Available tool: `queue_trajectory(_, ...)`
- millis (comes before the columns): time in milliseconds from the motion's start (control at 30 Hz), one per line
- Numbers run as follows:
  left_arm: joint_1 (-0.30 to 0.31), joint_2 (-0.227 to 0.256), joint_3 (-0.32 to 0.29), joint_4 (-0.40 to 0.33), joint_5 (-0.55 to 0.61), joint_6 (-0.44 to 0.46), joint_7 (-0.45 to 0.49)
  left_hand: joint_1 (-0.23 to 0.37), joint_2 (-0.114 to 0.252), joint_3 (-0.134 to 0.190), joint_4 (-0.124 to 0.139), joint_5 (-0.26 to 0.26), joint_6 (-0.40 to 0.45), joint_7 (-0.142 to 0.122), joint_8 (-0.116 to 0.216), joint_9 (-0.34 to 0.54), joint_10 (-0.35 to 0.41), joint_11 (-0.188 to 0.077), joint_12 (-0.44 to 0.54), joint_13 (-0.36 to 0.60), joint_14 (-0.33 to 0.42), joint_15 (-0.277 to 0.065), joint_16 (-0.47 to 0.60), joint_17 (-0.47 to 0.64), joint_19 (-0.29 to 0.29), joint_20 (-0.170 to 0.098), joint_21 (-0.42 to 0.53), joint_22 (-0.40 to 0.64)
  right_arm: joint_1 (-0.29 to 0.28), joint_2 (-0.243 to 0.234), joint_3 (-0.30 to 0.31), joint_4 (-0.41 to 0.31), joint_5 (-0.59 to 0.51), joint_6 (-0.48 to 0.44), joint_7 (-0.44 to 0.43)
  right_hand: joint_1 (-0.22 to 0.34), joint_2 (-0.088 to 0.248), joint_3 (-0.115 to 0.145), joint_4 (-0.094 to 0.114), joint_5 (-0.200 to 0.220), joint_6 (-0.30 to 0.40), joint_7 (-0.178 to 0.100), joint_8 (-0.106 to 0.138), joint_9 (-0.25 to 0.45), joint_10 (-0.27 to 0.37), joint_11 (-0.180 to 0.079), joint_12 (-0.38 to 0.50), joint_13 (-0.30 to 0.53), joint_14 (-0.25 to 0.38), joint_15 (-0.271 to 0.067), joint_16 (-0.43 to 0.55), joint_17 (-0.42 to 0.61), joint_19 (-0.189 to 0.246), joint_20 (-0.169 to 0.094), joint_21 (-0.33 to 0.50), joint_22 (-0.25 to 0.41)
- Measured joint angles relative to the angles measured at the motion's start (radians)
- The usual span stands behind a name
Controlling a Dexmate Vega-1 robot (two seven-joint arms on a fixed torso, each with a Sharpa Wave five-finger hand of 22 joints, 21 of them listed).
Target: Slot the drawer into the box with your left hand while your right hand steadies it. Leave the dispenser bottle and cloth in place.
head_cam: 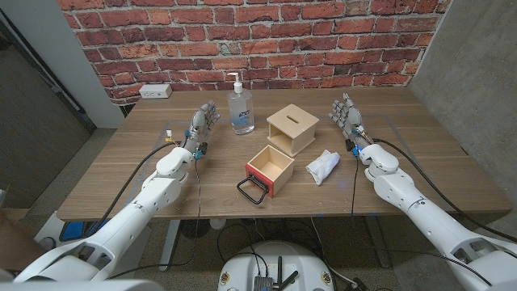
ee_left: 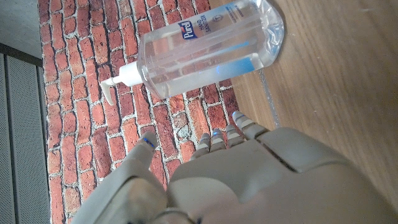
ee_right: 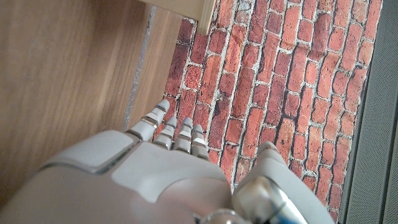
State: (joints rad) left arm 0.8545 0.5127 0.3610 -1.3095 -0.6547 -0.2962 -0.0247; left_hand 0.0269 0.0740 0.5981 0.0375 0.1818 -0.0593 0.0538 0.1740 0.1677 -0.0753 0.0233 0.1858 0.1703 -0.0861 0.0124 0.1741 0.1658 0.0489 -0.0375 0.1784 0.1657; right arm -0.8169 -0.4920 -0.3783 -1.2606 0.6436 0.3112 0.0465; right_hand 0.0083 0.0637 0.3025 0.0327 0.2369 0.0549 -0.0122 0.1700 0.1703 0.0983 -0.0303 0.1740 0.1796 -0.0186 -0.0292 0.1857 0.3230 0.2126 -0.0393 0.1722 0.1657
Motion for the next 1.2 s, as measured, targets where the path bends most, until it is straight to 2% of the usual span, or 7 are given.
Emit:
queue_trajectory(233, 0.031, 0.011, -0.012, -0.037, -0.002, -0.008, 0.024, 0.0, 0.0, 0.004, -0.002, 0.0, 0.0, 0.0, 0.0, 0.0, 0.0, 0.0, 0.0, 0.0, 0.0, 0.0, 0.0, 0.0, 0.0, 0.0, 0.0, 0.0, 0.017, 0.01, -0.007, 0.03, -0.008, 0.014, 0.011, 0.0, 0.0, -0.001, 0.004, 0.0, 0.0, 0.0, 0.0, 0.0, 0.0, 0.0, 0.0, 0.0, 0.0, 0.0, 0.0, -0.003, 0.0, 0.0, 0.0, 0.0)
queue_trajectory(700, 0.075, 0.038, -0.028, -0.111, 0.013, -0.001, 0.072, 0.003, 0.003, 0.009, -0.007, 0.0, 0.007, 0.0, 0.005, 0.0, 0.006, -0.006, 0.0, 0.0, 0.013, -0.005, 0.004, 0.0, 0.009, 0.002, 0.0, 0.0, 0.019, 0.006, -0.01, 0.03, -0.014, 0.009, 0.008, 0.0, 0.0, -0.002, 0.01, 0.004, 0.0, 0.0, 0.004, 0.0, 0.0, 0.0, 0.004, 0.0, -0.005, -0.004, 0.0, -0.006, -0.004, 0.004, 0.0, 0.0)
queue_trajectory(867, 0.093, 0.058, -0.033, -0.15, 0.026, 0.013, 0.093, 0.005, 0.005, 0.013, -0.012, 0.0, 0.014, -0.003, 0.008, 0.0, 0.015, -0.007, 0.0, 0.0, 0.023, -0.004, 0.004, -0.003, 0.009, 0.002, 0.007, 0.0, 0.018, 0.002, -0.01, 0.027, -0.014, 0.001, 0.007, 0.0, 0.0, -0.002, 0.01, 0.004, 0.0, 0.0, 0.007, 0.0, 0.005, 0.005, 0.008, 0.0, -0.005, -0.004, 0.005, -0.008, -0.004, 0.004, 0.0, 0.0)
queue_trajectory(933, 0.099, 0.063, -0.034, -0.163, 0.031, 0.017, 0.1, 0.011, 0.011, 0.013, -0.012, 0.0, 0.018, 0.0, 0.008, 0.0, 0.015, -0.007, 0.0, 0.0, 0.024, -0.005, 0.004, -0.003, 0.015, -0.001, 0.008, 0.0, 0.017, 0.001, -0.01, 0.027, -0.014, -0.002, 0.007, 0.0, 0.0, -0.002, 0.018, 0.004, 0.0, 0.0, 0.008, 0.0, 0.005, 0.005, 0.008, 0.0, -0.005, -0.004, 0.007, -0.008, -0.004, 0.004, 0.0, 0.0)
queue_trajectory(1200, 0.137, 0.107, -0.045, -0.24, 0.059, 0.043, 0.131, 0.011, 0.011, 0.016, -0.02, 0.0, 0.022, -0.004, 0.008, 0.0, 0.02, -0.013, 0.0, 0.0, 0.027, -0.009, 0.004, -0.003, 0.02, 0.002, 0.008, 0.0, 0.014, -0.004, -0.011, 0.021, -0.017, -0.008, 0.005, 0.0, 0.0, -0.002, 0.018, 0.004, 0.0, 0.0, 0.007, 0.0, 0.005, 0.005, 0.008, 0.0, -0.005, -0.004, 0.007, -0.012, -0.004, 0.004, 0.005, 0.0)
